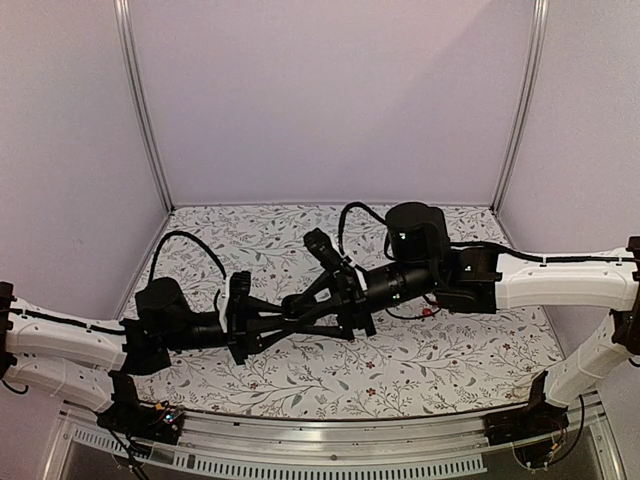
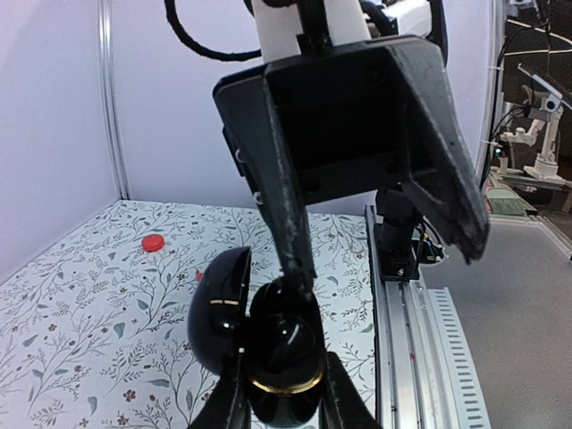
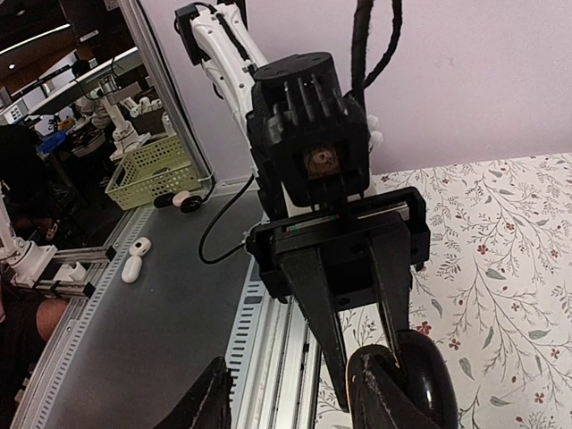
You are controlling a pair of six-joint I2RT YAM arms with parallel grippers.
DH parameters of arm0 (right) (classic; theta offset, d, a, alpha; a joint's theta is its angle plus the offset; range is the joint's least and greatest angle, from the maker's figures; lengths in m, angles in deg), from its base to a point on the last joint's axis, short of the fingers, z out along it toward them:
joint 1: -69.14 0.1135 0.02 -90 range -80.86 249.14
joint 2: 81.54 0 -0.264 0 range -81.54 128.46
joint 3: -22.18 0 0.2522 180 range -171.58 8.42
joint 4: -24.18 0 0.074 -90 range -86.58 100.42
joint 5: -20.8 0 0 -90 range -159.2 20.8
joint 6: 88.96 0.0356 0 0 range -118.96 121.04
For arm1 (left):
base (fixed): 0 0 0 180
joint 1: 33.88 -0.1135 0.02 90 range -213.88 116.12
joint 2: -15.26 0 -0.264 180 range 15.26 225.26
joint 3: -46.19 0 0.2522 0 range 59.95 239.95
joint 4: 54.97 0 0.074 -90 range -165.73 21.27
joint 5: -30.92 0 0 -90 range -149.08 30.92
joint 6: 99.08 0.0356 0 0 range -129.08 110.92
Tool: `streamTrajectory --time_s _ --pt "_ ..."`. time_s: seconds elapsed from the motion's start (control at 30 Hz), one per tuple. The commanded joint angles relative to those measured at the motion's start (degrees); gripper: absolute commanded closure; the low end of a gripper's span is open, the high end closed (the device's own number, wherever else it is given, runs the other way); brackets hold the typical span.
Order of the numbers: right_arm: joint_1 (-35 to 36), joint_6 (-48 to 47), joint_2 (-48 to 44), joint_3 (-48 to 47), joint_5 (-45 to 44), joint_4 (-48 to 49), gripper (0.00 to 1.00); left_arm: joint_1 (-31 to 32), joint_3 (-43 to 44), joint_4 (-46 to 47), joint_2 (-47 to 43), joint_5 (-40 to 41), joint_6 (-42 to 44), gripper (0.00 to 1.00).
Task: Insert the wireless bluetooth earbuds into the charging case
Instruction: Close the charging case with the earbuds.
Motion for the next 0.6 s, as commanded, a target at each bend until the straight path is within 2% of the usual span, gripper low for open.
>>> streamTrajectory --time_s 0.0,0.23,0.57 --pt "0.1 -0.1 1.5 -1.4 4.5 -2.9 0.56 -1.3 1.1 1.8 -0.4 1.0 -0.7 1.00" --pt "0.1 -0.1 -1.1 -0.6 4.5 -1.8 0.55 -1.6 0.7 2.3 -0.3 -1.6 0.9 1.00" --pt "-3.0 0.2 -1.9 -2.9 -3.4 -3.7 0.45 -1.6 1.9 0.4 0.2 -5.6 2.3 1.00"
